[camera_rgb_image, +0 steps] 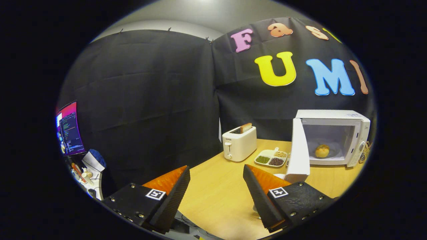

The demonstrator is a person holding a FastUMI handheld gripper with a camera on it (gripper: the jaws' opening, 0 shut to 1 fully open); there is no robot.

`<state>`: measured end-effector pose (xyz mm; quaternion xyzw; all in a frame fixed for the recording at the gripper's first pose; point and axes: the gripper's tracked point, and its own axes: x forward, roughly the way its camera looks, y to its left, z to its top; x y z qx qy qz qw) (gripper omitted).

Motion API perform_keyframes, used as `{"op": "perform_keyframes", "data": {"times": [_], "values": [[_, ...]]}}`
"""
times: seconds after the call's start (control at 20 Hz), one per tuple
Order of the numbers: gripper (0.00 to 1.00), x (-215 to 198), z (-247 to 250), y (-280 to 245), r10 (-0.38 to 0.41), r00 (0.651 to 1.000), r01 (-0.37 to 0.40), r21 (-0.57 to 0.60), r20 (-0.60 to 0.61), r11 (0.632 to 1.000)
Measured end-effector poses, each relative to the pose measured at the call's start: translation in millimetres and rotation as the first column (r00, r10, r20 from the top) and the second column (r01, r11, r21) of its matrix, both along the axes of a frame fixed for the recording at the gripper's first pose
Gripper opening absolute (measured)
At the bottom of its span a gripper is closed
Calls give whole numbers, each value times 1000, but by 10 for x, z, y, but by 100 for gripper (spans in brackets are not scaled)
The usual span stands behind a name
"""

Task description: Open the microwave, put the food inside, and close the microwave door.

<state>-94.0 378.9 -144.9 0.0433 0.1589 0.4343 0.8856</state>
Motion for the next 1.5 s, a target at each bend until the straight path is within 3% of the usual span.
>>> {"op": "perform_keyframes", "data": {"times": [0.15, 0.35, 0.4, 0.45, 0.55, 0.6, 0.7, 1.15, 1.5], "values": [[95, 32, -245, 9, 18, 999, -20, -37, -45, 999], [73, 125, -520, -54, 0, 994, -9, -85, -105, 996], [49, 190, -547, -99, -22, 994, 11, -93, -107, 996], [35, 225, -583, -122, -35, 993, 23, -98, -117, 995], [29, 273, -589, -177, -45, 990, 32, -99, -131, 995], [27, 367, -633, -263, -103, 990, 91, -119, -99, 989], [1, 404, -612, -231, -113, 989, 101, -127, -96, 987], [1, 477, -612, -644, -150, 984, 136, -142, -100, 981], [1, 810, -591, -1177, -266, 959, 251, -143, -100, 958]]}}
